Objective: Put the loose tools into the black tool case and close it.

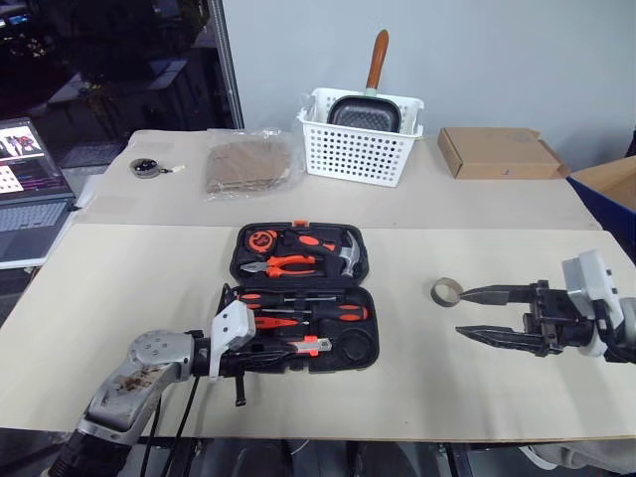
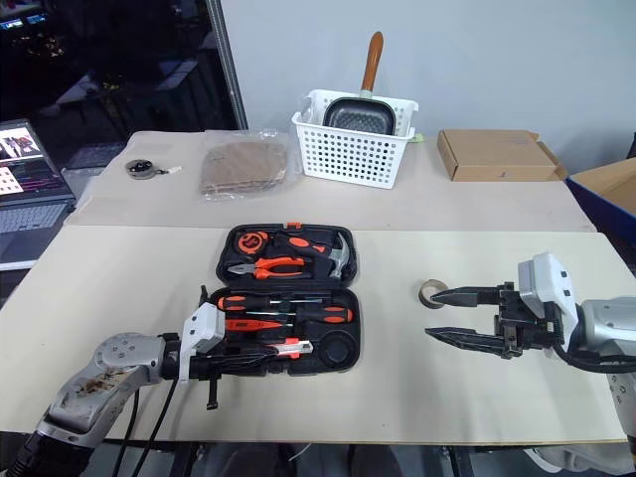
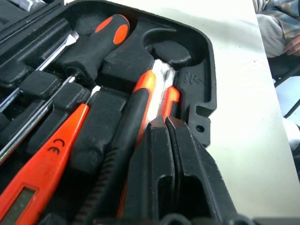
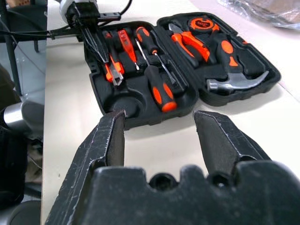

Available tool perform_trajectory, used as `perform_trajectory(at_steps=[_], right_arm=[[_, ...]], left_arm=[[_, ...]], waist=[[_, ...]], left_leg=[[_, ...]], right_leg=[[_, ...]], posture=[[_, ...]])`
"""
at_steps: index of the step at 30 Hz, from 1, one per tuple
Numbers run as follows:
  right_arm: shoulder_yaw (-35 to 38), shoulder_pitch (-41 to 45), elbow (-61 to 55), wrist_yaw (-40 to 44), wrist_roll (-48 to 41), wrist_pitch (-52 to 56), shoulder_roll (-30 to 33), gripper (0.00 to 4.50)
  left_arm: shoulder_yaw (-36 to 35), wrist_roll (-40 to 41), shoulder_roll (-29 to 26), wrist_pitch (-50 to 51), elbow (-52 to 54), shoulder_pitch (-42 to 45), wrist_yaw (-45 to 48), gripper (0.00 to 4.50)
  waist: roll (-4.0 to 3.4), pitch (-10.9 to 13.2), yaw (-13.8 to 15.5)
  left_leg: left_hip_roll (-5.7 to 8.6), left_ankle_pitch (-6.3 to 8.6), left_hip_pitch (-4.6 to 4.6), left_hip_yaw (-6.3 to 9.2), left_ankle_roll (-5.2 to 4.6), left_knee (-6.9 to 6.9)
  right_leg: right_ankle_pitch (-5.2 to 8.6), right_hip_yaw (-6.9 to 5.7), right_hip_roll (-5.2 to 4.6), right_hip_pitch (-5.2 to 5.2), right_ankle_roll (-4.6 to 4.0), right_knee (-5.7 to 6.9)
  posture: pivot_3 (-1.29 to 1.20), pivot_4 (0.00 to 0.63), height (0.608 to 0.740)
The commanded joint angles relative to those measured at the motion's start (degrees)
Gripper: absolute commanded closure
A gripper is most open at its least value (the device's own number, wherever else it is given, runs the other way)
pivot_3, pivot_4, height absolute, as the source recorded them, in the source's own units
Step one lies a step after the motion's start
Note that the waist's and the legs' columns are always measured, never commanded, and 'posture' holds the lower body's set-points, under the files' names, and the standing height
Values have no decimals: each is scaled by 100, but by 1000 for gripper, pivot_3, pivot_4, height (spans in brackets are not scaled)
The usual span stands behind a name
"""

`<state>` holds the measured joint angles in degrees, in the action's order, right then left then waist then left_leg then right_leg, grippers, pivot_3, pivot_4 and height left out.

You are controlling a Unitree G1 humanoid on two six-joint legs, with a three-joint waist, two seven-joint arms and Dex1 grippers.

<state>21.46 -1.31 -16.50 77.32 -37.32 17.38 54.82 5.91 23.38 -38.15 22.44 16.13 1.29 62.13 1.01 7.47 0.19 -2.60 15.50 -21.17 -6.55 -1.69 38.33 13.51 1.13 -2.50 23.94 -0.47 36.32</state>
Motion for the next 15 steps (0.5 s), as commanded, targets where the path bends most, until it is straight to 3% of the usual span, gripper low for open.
perform_trajectory(at_steps=[1,10,15], right_arm=[[245,-55,-124,57,-134,14,87,1810],[261,-143,-84,88,-122,-42,74,1810],[126,-82,-54,44,-76,-105,-19,1810]], left_arm=[[-219,728,260,899,-176,-62,-225,4413],[-1188,2427,-5,1920,913,-113,-223,4413],[-1178,2056,-40,1836,836,-63,-678,4413]], waist=[[-12,-7,-6],[-1,-1,-60],[-1,-1,-45]], left_leg=[[0,0,1,0,0,0],[0,-1,-8,0,0,4],[3,-1,-3,1,0,5]], right_leg=[[0,0,0,-1,1,0],[2,4,0,12,3,11],[2,3,1,6,3,11]], posture=[[0,150,740],[0,150,740],[0,150,740]])
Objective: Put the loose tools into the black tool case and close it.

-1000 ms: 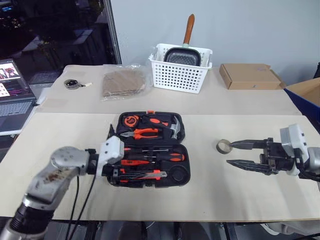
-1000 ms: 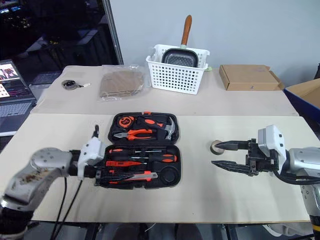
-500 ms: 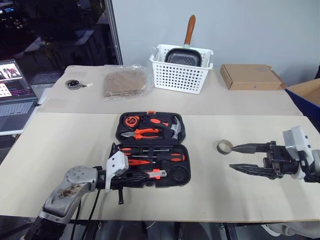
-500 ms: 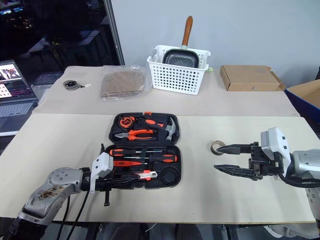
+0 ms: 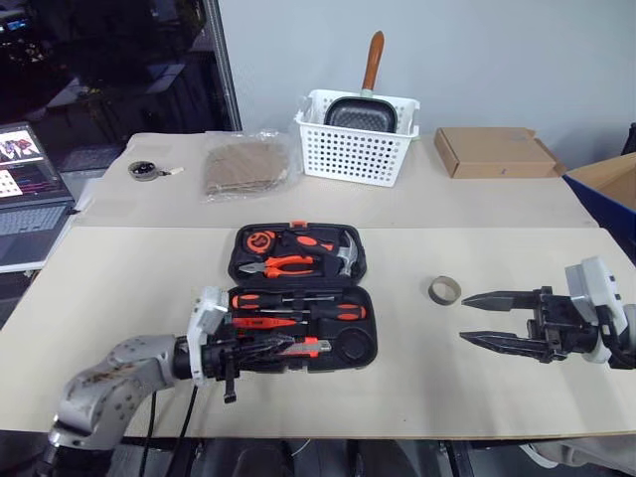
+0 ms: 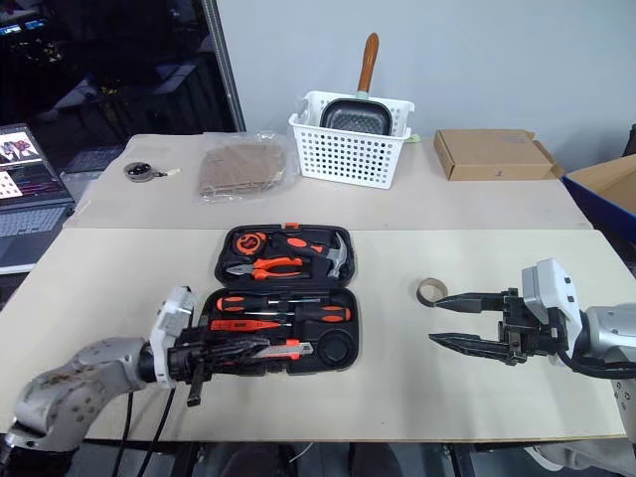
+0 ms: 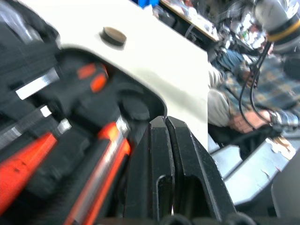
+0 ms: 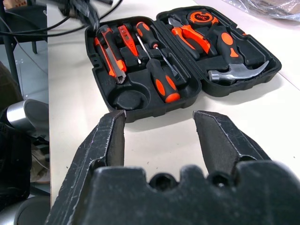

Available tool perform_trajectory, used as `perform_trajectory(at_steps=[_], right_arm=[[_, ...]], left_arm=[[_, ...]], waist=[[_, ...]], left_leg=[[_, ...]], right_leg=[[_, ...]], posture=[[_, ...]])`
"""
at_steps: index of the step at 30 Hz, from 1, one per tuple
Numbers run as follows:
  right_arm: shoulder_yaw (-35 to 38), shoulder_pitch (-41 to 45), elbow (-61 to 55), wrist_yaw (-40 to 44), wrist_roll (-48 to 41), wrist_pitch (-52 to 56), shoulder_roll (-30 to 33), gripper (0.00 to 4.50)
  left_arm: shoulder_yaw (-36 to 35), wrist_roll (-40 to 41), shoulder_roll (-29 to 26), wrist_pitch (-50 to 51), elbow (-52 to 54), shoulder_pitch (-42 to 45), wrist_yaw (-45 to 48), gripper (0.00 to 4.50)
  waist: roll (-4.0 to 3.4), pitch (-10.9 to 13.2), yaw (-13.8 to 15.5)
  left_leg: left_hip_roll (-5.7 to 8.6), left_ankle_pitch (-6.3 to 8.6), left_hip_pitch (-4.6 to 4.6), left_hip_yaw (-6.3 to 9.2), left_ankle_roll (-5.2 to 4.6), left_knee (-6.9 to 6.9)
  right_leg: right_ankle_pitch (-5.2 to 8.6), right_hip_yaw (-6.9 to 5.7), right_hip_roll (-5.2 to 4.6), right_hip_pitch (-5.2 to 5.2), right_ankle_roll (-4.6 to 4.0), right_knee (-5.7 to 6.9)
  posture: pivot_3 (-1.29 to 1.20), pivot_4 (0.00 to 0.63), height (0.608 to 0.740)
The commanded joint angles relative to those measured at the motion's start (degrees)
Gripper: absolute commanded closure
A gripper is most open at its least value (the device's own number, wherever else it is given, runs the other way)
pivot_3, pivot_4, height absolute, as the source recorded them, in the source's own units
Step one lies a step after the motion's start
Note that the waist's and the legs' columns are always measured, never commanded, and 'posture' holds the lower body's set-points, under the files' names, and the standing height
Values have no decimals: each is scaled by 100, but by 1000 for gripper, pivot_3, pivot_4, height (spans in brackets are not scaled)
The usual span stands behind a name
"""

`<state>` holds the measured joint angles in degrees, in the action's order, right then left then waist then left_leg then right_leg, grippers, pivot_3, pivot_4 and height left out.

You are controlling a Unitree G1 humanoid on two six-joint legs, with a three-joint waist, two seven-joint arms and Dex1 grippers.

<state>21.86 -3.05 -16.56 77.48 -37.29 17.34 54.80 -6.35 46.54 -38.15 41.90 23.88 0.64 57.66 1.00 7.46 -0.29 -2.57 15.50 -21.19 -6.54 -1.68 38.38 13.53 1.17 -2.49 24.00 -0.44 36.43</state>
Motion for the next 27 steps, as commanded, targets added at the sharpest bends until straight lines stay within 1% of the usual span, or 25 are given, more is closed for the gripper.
perform_trajectory(at_steps=[1,5,10,13,14,16,18,20,22,27], right_arm=[[65,106,-44,23,-74,-105,-26,1810],[58,105,1,57,-50,-148,-42,1810],[85,82,31,98,-53,-189,-30,1810],[65,94,23,94,-60,-200,-42,1810],[56,98,24,95,-57,-209,-51,1810],[37,110,34,98,-48,-229,-67,1810],[6,138,53,96,-31,-246,-81,1810],[-22,167,61,87,-20,-258,-99,1810],[-59,208,71,74,-7,-264,-118,1810],[-146,305,100,51,23,-276,-149,1810]], left_arm=[[107,-386,-45,-172,39,-23,-292,4413],[385,-1031,-124,-468,-49,-287,-487,4413],[490,-1410,-152,-627,-110,-507,-687,4413],[371,-1363,-101,-682,-167,-534,-708,4413],[278,-1248,-48,-707,-136,-533,-696,4413],[-34,-745,119,-621,17,-503,-693,4413],[-185,-588,170,-574,82,-475,-739,4413],[-243,-616,160,-534,68,-485,-849,4413],[-180,-807,65,-568,18,-547,-887,4413],[224,-1362,-203,-560,-30,-741,-1001,4413]], waist=[[0,0,6],[2,1,-7],[6,3,10],[6,3,23],[6,3,19],[7,4,12],[12,6,14],[12,6,16],[12,6,19],[12,7,25]], left_leg=[[1,0,0,0,0,0],[1,0,-3,-1,0,-2],[0,0,-5,0,0,-6],[0,0,0,-1,0,-6],[0,0,3,-1,0,-6],[-1,0,3,-1,0,-6],[-3,0,1,0,0,-5],[-3,0,1,0,1,-5],[-2,0,-1,0,0,-5],[-1,1,-7,-2,-1,-6]], right_leg=[[0,0,0,0,0,-1],[0,1,1,1,-1,-9],[-1,-1,0,2,-2,-13],[-1,0,-1,-2,-2,-13],[-1,1,-1,-3,-2,-12],[-1,2,1,-2,-3,-12],[-1,2,2,1,-3,-11],[-1,1,2,1,-3,-11],[-1,2,1,1,-3,-13],[-1,1,0,2,-2,-22]], posture=[[0,150,740],[0,150,740],[0,150,740],[0,150,740],[0,150,740],[0,150,740],[0,150,740],[0,150,740],[0,150,740],[0,150,740]])
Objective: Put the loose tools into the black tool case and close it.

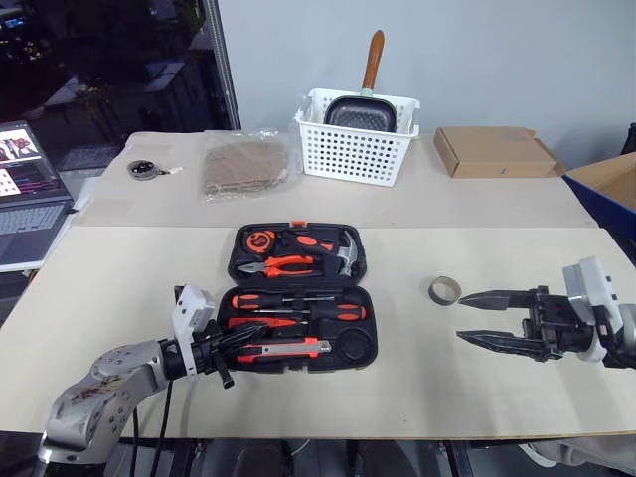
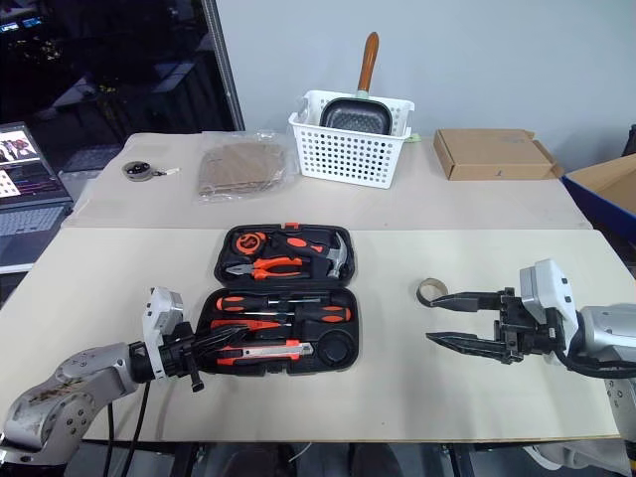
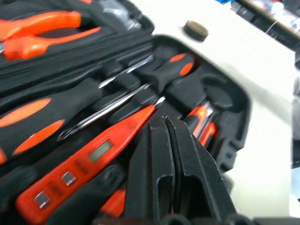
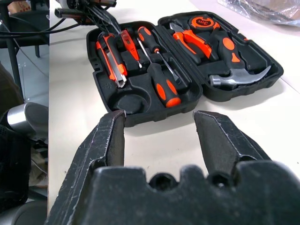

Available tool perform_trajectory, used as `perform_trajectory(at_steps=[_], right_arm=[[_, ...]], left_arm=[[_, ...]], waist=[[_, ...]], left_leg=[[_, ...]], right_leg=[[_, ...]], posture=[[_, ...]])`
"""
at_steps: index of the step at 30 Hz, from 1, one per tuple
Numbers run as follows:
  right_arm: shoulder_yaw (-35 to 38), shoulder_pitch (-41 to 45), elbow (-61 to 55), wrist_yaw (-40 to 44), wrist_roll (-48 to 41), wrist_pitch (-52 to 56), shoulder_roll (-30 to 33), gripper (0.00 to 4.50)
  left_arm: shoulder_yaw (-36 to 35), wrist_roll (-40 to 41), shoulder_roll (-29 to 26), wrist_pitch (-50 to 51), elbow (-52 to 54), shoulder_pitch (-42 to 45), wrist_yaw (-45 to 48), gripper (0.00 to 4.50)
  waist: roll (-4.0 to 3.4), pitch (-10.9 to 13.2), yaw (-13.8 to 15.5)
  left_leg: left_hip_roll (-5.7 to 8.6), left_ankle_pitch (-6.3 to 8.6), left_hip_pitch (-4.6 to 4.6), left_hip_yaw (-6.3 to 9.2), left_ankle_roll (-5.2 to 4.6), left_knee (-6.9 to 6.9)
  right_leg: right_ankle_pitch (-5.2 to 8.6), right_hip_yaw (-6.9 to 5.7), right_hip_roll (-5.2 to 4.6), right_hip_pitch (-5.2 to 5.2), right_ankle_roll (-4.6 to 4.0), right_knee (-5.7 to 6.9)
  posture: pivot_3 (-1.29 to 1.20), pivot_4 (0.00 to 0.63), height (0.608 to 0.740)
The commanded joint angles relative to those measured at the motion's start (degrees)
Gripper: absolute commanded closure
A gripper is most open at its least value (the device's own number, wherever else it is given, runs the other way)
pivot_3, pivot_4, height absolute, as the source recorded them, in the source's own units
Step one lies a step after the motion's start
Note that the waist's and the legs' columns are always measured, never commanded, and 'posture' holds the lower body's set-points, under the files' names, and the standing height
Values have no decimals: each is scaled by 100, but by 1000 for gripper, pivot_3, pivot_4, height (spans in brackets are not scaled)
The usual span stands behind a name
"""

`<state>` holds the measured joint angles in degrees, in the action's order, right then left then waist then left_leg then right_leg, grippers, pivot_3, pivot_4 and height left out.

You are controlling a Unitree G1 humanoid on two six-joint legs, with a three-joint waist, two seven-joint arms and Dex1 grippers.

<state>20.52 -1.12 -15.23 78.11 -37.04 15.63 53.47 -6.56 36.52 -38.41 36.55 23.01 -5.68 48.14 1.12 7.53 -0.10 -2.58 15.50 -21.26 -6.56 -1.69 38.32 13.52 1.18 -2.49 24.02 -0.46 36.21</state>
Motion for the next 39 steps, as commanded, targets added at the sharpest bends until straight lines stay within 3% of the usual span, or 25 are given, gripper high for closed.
perform_trajectory(at_steps=[1,9,16,21,25,31,34,39], right_arm=[[-27,132,-29,-16,3,-104,-19,1810],[-136,241,-46,-77,7,-81,-16,1810],[-262,348,-137,-260,36,-3,-96,1810],[-357,464,-148,-696,193,68,-173,1810],[-516,578,8,-948,473,29,-220,1810],[-832,863,357,-1171,880,18,-182,1810],[-1254,1149,505,-1591,1671,65,-19,1810],[-1779,1832,1104,-1939,2303,494,15,1810]], left_arm=[[333,-488,-224,-52,38,-135,-74,4413],[1122,-1563,-576,-353,-186,33,-281,4413],[1465,-1953,-395,-609,-264,316,-409,4413],[397,-1088,53,-1103,156,43,-318,4413],[-363,-86,268,-964,769,-2,-282,4413],[-1106,630,-83,-746,1186,-121,-46,4413],[-1543,1167,-404,-545,1377,-127,137,3784],[-2049,1868,-925,-165,1694,-197,237,2047]], waist=[[0,0,11],[-26,-19,9],[-41,-39,49],[-52,-45,43],[-7,-19,33],[-6,-18,36],[-5,-17,30],[2,-11,-14]], left_leg=[[0,0,1,0,0,0],[0,0,15,-1,0,-1],[3,0,25,-3,0,0],[0,0,27,-3,0,0],[-6,-1,-6,-1,1,0],[0,4,-15,-3,-5,-1],[-2,3,-14,-2,-4,-1],[-1,0,-7,-6,0,0]], right_leg=[[0,-1,0,0,0,0],[0,2,-1,-12,-1,2],[-1,5,-4,-27,1,2],[-1,5,-7,-29,2,1],[-4,1,1,8,-3,3],[-1,-1,-6,10,2,-7],[-1,-4,-4,10,2,-6],[-1,-3,-3,9,1,-5]], posture=[[0,150,740],[0,150,740],[0,150,740],[0,150,740],[0,150,740],[0,150,740],[0,150,740],[0,150,740]])
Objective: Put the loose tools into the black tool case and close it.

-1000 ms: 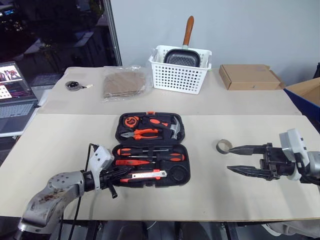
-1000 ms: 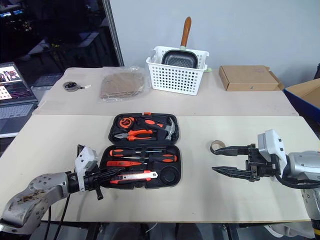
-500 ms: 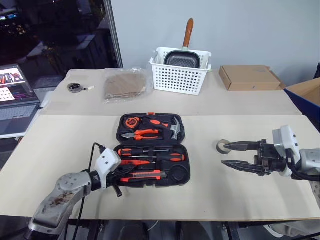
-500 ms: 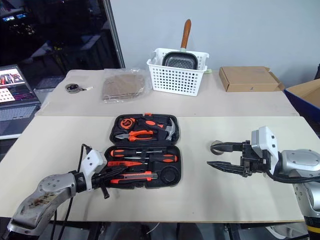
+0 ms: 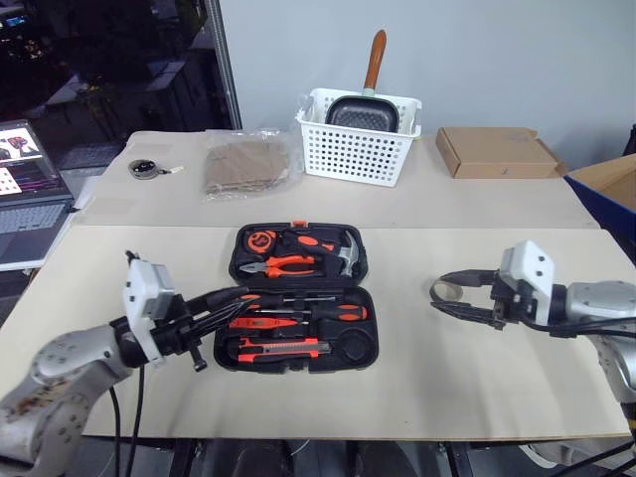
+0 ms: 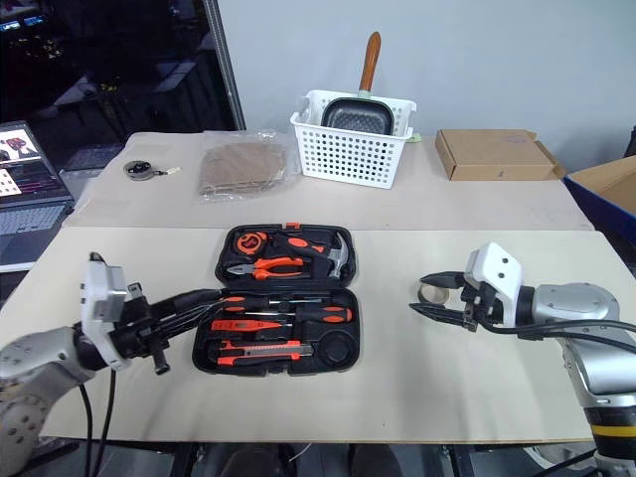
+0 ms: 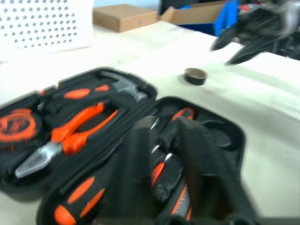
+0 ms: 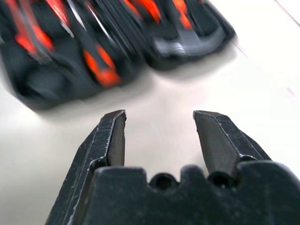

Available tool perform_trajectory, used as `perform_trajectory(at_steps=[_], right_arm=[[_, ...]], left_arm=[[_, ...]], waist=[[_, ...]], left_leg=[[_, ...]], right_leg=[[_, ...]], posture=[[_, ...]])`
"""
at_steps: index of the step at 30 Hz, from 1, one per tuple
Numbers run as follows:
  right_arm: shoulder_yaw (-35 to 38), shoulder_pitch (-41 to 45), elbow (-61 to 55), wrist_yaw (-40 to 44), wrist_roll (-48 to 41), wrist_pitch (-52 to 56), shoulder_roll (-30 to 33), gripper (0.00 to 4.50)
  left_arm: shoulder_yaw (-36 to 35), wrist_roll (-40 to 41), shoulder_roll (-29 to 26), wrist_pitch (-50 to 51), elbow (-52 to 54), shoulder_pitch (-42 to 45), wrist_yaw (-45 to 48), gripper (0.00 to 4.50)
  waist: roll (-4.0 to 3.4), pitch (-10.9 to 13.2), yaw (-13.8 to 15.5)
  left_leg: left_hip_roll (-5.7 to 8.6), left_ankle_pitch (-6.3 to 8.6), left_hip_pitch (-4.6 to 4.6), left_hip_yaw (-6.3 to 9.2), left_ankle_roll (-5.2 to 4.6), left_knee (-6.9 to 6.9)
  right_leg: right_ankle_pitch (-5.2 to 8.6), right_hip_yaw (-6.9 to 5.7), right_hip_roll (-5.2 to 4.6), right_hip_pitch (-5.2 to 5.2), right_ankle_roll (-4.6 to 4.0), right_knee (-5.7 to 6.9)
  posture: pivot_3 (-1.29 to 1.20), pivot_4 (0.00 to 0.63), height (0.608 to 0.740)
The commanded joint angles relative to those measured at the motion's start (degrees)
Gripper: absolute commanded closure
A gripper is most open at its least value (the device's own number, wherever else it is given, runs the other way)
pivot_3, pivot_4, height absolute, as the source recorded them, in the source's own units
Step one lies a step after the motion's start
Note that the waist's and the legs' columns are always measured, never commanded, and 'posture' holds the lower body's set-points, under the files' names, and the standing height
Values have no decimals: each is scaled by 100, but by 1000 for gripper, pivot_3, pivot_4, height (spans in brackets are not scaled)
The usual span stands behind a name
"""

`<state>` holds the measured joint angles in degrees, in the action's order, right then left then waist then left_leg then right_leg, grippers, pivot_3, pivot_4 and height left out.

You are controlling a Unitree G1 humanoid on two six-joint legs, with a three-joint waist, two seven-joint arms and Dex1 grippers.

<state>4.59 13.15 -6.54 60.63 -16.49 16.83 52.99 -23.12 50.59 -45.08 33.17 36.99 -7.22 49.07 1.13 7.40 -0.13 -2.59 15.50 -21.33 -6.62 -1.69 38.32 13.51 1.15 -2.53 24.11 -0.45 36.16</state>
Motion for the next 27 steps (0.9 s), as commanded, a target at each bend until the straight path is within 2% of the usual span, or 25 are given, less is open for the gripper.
perform_trajectory(at_steps=[1,5,6,10,11,17,26,27], right_arm=[[-312,578,345,-231,343,610,74,1810],[-702,1066,543,-292,630,1272,109,1810],[-810,1214,602,-320,703,1448,82,1810],[-1143,1587,802,-404,960,1730,-17,2830],[-1246,1620,793,-355,1019,1766,9,3212],[-1394,1467,303,77,930,2162,301,3212],[-1567,1367,275,52,1033,2387,241,3212],[-1566,1379,310,8,1056,2374,217,2979]], left_arm=[[-489,553,-351,201,341,-79,208,1686],[-626,927,-503,318,464,-60,158,207],[-624,1034,-526,359,503,-39,119,24],[-564,1217,-642,457,659,5,43,0],[-552,1239,-657,472,686,21,5,0],[-512,1316,-704,482,739,58,-227,0],[-326,1322,-679,447,817,83,-496,0],[-310,1317,-678,441,827,81,-513,0]], waist=[[4,3,-34],[4,4,-52],[4,5,-53],[5,8,-58],[6,8,-57],[2,11,-32],[4,13,-55],[5,13,-58]], left_leg=[[0,0,1,-1,0,0],[-2,-1,-1,-1,2,-4],[-1,-1,-1,-1,2,-5],[-1,0,-5,-1,1,-7],[-1,0,-6,-1,1,-7],[0,0,-8,0,1,-8],[0,-1,-5,-1,3,-8],[0,-1,-5,-1,3,-8]], right_leg=[[0,1,1,0,0,2],[2,0,4,4,-4,1],[2,-1,3,5,-5,1],[2,-1,2,9,-5,0],[2,-2,3,9,-5,-1],[3,-6,1,9,-5,-3],[3,-4,3,8,-5,-1],[3,-3,3,8,-5,-2]], posture=[[0,150,740],[0,150,740],[0,150,740],[0,150,740],[0,150,740],[0,150,740],[0,150,740],[0,150,740]])
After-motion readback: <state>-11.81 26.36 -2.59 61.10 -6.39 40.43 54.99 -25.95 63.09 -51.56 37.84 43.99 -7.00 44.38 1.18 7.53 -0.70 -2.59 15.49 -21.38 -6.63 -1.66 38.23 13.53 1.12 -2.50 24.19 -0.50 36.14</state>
